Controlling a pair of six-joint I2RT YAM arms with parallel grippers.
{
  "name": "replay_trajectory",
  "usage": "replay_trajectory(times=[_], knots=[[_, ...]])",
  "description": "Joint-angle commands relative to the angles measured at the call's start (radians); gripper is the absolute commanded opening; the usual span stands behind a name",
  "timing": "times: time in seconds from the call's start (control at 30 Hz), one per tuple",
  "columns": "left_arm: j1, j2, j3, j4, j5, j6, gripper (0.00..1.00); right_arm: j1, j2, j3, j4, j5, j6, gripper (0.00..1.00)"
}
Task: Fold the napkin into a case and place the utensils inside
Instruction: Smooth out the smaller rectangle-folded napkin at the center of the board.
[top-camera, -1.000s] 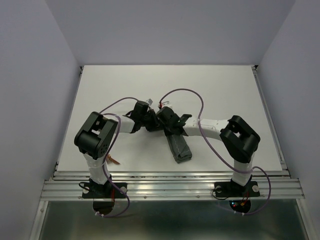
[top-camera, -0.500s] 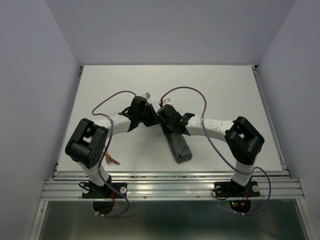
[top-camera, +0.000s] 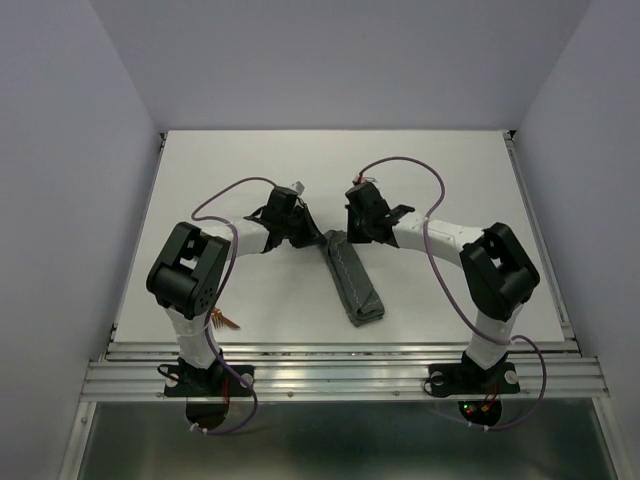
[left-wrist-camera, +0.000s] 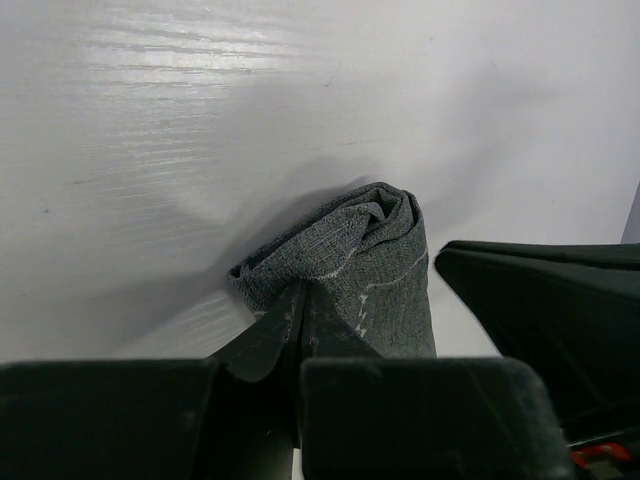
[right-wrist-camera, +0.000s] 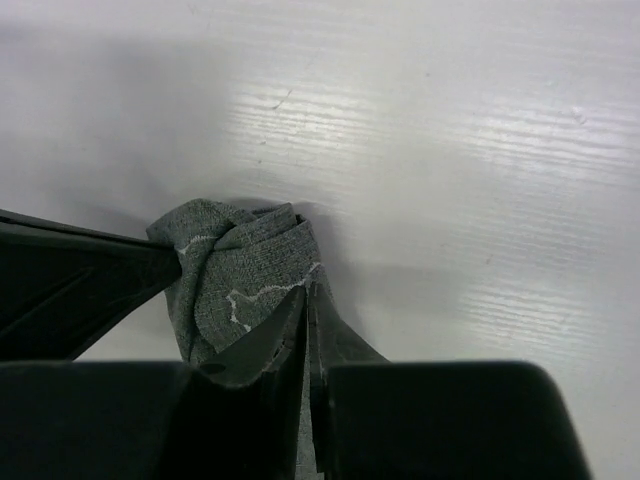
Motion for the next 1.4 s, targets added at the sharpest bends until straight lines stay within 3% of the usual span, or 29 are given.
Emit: replay_trajectory(times=[0.0,0.63,1.07,1.37], knots=[[0.009,-0.009,0.044,-0.002,0.008,0.029,0.03,0.011,0.036,0.053,0.024,-0.075,0.026,0.08],[0.016,-0.047,0.032,-0.037,-0.005,0.082,0.03,0.011,0.147,0.094,0.058,-0.152,0.018,0.06],[0.016,-0.131,-0.011,-0.05,-0.023,0.104,0.04,0.049,0.015,0.032,0.074,-0.043,-0.002,0.07],[0.016,-0.108,-0.017,-0.068,-0.032,0.13,0.04,0.059,0.062,0.041,0.092,-0.066,0.014,0.07]])
